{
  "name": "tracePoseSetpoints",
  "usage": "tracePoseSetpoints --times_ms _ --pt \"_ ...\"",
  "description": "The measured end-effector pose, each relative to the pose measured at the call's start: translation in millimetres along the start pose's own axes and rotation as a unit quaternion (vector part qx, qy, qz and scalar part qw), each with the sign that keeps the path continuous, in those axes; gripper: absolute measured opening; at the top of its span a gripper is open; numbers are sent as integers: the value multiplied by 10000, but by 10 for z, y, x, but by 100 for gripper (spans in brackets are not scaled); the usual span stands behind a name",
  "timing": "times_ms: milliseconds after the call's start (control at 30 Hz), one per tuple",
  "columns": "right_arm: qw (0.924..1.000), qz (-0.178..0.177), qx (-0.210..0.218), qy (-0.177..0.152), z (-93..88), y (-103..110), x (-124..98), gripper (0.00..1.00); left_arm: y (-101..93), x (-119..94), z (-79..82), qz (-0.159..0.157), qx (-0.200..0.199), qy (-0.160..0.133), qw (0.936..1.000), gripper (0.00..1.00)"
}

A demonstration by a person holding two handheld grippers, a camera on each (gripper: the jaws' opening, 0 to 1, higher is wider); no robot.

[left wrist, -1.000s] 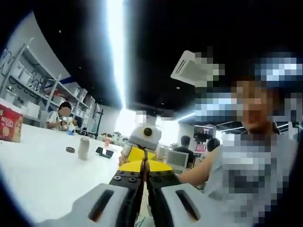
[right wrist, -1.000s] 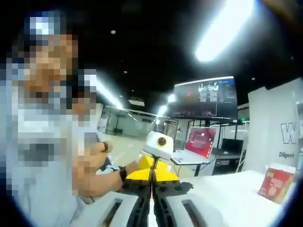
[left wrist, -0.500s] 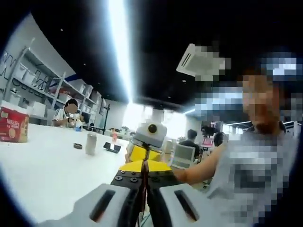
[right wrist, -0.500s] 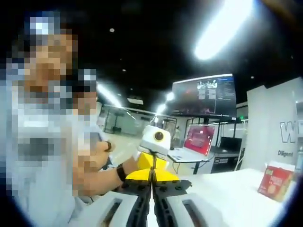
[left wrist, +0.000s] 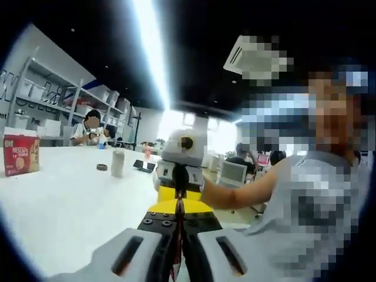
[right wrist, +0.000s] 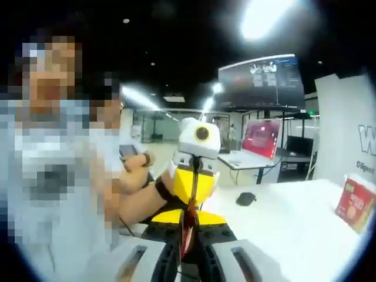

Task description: Tear open the coffee pouch, take out the coffee, and pour the coffee from the pouch into the cup

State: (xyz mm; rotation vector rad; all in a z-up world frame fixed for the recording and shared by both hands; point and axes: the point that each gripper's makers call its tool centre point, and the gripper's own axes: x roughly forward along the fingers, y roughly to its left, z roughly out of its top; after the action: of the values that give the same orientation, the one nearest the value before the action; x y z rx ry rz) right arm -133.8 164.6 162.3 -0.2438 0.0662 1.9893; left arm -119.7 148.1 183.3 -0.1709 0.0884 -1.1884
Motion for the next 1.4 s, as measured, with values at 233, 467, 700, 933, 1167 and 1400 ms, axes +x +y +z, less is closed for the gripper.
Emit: tracePoseSetpoints --times_ms 233,467,700,933,1167,1400 --pt "9998 77 165 115 -34 24 1 7 -12 2 -26 -64 -43 75 9999 2" --pt "9992 43 333 214 -49 16 -1 5 -10 11 -37 -77 -49 100 9999 2" --pt "9964 -709 429 178 -33 -248 -35 2 192 -6 35 521 -127 -76 9985 2" --pt "9811 -1920 224 -86 -37 -686 -43 1 590 -67 131 1727 65 -278 9846 2" --pt "9554 -2812 267 -860 39 -1019 -27 0 905 -168 244 2796 657 -548 9563 2" --pt "9330 -3488 -165 -866 84 -1095 -14 0 975 -209 292 3136 805 -725 9433 2"
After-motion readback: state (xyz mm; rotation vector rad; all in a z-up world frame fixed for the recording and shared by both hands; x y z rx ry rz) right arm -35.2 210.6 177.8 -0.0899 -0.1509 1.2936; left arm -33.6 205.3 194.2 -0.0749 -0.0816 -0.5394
